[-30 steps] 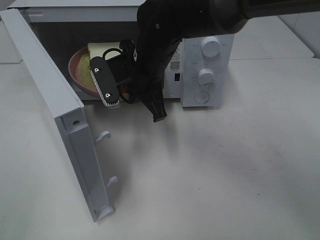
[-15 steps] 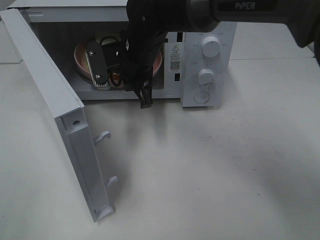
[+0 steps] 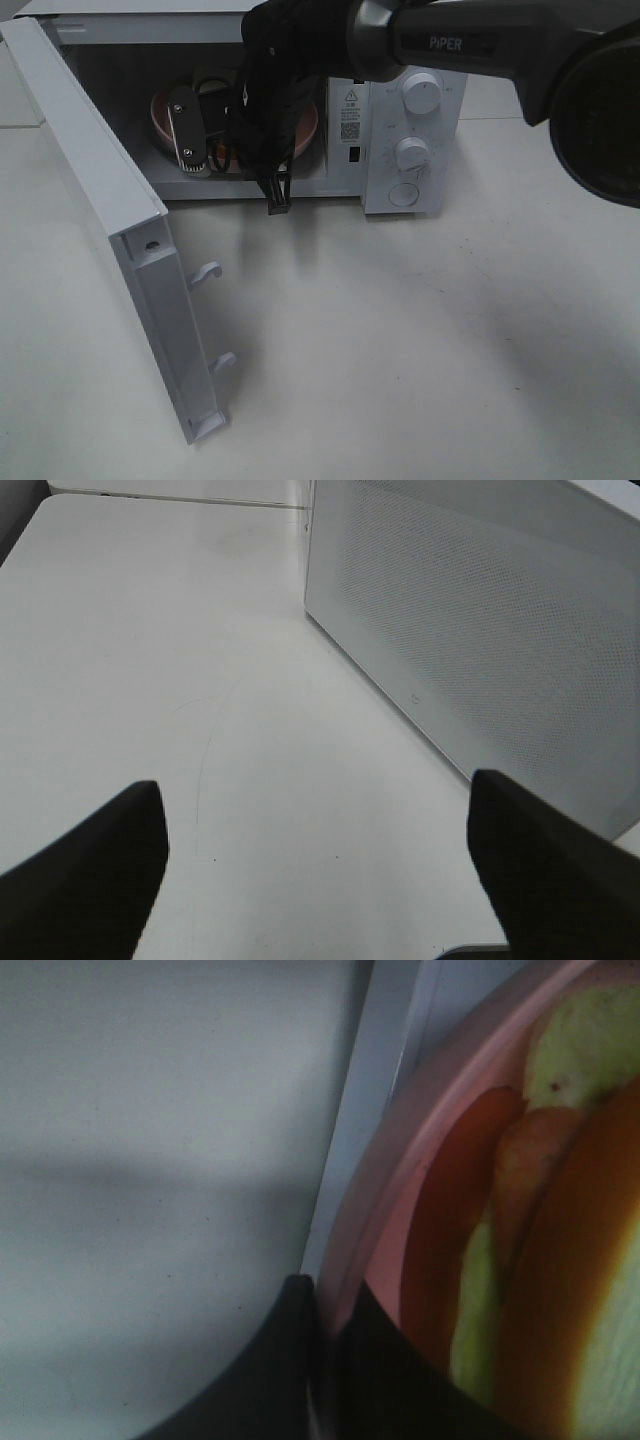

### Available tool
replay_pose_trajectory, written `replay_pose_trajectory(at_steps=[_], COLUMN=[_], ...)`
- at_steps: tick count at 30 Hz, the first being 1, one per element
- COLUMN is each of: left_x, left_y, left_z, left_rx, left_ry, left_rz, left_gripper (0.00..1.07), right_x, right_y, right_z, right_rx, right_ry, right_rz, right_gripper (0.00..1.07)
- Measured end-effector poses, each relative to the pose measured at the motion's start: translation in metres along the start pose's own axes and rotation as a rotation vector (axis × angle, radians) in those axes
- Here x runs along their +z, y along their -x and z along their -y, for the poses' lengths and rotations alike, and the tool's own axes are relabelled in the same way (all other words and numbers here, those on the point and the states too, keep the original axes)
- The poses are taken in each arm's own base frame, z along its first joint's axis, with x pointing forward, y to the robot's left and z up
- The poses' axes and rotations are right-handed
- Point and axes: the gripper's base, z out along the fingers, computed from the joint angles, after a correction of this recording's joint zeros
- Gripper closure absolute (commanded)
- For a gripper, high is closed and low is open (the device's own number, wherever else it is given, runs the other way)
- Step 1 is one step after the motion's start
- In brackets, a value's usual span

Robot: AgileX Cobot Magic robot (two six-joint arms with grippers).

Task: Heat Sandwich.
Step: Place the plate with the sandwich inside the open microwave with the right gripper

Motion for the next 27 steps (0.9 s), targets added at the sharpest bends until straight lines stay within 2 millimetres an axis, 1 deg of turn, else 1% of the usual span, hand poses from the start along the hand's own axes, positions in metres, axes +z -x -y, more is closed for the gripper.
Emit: replay_pose_trajectory(at_steps=[5, 17, 22, 25, 26, 27], left_x=[0.000, 0.000, 0.000, 0.000, 0.000, 0.000], left_y=[0.000, 0.000, 0.000, 0.000, 0.000, 0.000], left_z=[0.000, 0.000, 0.000, 0.000, 0.000, 0.000], left_rx=[0.000, 0.000, 0.000, 0.000, 0.000, 0.000], left_ry=[0.000, 0.000, 0.000, 0.000, 0.000, 0.000], left_rz=[0.000, 0.000, 0.000, 0.000, 0.000, 0.000], left_gripper=[0.31, 0.31, 0.31, 0.31, 0.31, 0.31], right_x=[0.003, 0.016, 0.016, 0.016, 0.016, 0.016], right_y=[-0.006, -0.009, -0.009, -0.008, -0.008, -0.008], right_z=[0.005, 0.003, 0.003, 0.005, 0.005, 0.005], right_rx=[0.027, 0.066, 0.081, 0.110, 0.123, 0.123], right_ry=[-0.020, -0.027, -0.029, -0.041, -0.047, -0.047], right_rz=[0.002, 0.005, 0.006, 0.014, 0.018, 0.018], right_gripper=[1.07, 1.07, 1.07, 1.03, 0.97, 0.97])
